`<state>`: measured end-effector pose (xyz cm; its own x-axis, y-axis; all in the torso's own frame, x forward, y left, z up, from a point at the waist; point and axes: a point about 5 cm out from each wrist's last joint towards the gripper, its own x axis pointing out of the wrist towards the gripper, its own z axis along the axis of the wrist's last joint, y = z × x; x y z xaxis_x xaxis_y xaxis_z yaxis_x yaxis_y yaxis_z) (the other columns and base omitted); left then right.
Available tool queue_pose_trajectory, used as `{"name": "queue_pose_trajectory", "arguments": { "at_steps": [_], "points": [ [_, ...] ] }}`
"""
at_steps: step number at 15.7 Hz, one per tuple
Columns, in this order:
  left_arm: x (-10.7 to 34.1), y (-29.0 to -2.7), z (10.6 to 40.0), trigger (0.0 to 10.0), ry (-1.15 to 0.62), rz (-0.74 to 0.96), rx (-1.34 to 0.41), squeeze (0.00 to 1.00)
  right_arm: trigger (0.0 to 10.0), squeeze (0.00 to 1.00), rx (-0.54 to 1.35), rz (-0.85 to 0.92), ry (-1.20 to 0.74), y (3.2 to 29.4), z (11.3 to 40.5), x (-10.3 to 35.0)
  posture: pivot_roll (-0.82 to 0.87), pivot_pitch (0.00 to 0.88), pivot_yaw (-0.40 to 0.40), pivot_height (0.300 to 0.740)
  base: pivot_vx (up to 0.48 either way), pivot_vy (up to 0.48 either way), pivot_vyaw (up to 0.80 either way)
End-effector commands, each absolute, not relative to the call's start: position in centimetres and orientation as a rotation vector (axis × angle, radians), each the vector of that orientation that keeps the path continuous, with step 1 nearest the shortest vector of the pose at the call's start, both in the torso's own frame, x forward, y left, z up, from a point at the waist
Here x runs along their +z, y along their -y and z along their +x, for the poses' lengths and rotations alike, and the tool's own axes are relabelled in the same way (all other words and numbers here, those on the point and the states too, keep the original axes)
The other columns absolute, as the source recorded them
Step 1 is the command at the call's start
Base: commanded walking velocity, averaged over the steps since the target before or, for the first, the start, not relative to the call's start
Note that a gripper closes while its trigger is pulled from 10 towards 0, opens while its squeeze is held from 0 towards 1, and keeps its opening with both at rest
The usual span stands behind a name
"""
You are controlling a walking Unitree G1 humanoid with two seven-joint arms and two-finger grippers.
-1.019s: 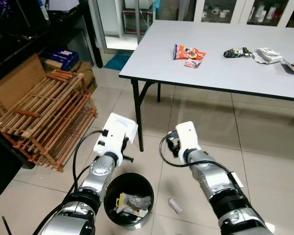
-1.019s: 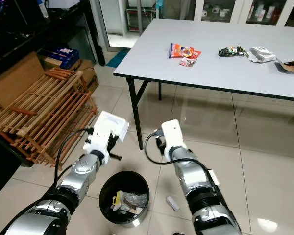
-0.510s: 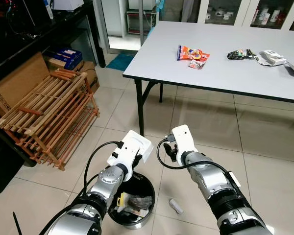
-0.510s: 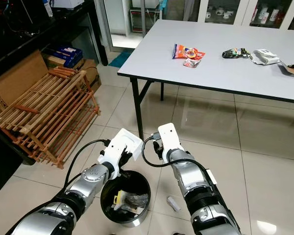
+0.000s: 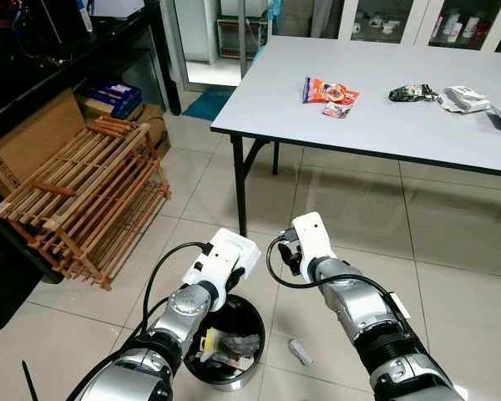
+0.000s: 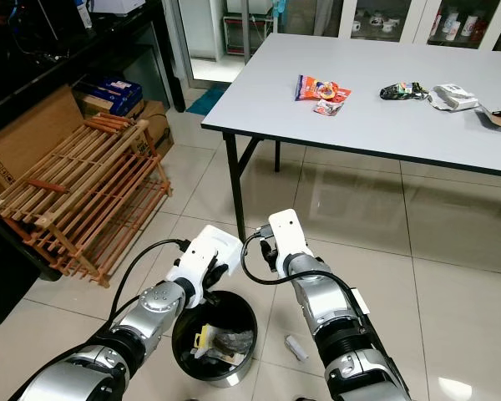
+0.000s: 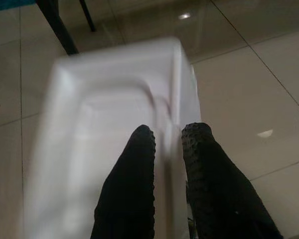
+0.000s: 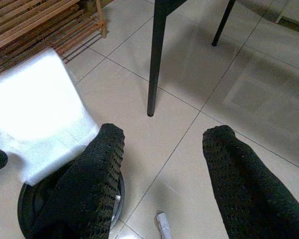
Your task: Picking trash to rubbish bin
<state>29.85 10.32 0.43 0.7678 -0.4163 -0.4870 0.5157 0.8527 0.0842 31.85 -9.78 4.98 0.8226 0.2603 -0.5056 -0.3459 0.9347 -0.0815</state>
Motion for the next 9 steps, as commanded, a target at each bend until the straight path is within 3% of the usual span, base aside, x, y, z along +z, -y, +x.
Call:
{"name": "queue_pose_trajectory", "arguments": {
  "at_steps": [1,4,5,6,9],
  "points": [
    [0.65,-10.38,30.09,10.0,-0.467,0.237,-0.514,0.99,10.0,0.00,0.334,-0.184,-0.504,9.51,32.03,5.42,0.02,0.027,0.070,0.740,0.000,0.000,0.00],
    [0.74,-10.15,30.11,10.0,-0.458,0.248,-0.528,0.96,10.0,0.00,0.334,-0.184,-0.502,9.55,32.05,5.44,0.02,0.029,0.068,0.740,0.000,0.000,0.00],
    [0.75,-10.16,30.12,10.0,-0.455,0.252,-0.523,0.27,10.0,0.00,0.334,-0.185,-0.502,9.56,32.05,5.45,0.02,0.029,0.069,0.740,0.000,0.000,0.00],
    [0.76,-10.18,30.14,10.0,-0.452,0.255,-0.520,0.00,10.0,0.00,0.335,-0.185,-0.501,9.55,32.06,5.47,0.02,0.030,0.068,0.740,0.000,0.000,0.00],
    [1.32,-10.44,30.64,10.0,-0.419,0.260,-0.494,0.00,10.0,0.00,0.325,-0.182,-0.479,9.63,32.25,5.82,0.02,0.033,0.068,0.740,0.000,0.000,0.00]
  ]
}}
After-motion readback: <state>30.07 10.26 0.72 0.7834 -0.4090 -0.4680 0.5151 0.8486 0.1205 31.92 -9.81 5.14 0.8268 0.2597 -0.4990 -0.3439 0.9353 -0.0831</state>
